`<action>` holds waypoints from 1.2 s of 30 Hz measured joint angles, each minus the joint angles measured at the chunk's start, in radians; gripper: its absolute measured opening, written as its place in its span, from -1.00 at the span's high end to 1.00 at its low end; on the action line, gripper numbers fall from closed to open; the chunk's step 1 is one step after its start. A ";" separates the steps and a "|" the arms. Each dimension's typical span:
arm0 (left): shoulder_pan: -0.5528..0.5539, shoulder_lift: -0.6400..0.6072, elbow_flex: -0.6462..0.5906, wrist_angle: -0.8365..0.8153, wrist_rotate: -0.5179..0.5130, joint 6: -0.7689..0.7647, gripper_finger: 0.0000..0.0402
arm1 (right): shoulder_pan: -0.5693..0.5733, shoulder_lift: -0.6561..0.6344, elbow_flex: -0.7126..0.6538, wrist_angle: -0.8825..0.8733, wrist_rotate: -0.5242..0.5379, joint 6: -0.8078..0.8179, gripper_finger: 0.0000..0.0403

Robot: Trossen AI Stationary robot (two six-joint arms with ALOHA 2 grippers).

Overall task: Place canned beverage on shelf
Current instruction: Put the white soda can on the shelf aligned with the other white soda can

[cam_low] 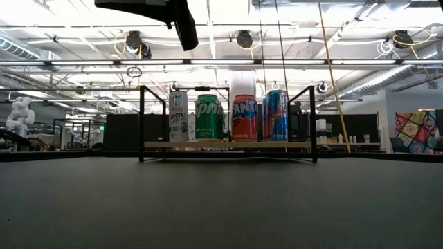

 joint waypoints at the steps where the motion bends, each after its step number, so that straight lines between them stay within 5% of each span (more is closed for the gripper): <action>1: 0.000 0.000 -0.003 0.001 0.000 -0.008 -0.91 | 0.000 0.000 0.000 0.000 0.000 0.000 -0.02; 15: 0.002 0.098 -0.009 0.001 0.040 -0.027 -0.88 | 0.001 0.000 0.000 -0.035 -0.004 -0.010 -0.02; 25: 0.009 0.121 -0.009 0.012 -0.027 -0.041 -0.32 | 0.001 0.000 0.000 -0.060 -0.004 0.001 -0.02; 29: 0.037 0.120 -0.009 0.029 -0.062 0.090 -0.16 | 0.005 -0.016 0.000 -0.086 -0.002 -0.005 -0.02; 36: 0.151 0.120 -0.008 0.080 -0.153 0.437 -0.19 | 0.006 -0.098 0.000 -0.234 0.003 -0.065 -0.02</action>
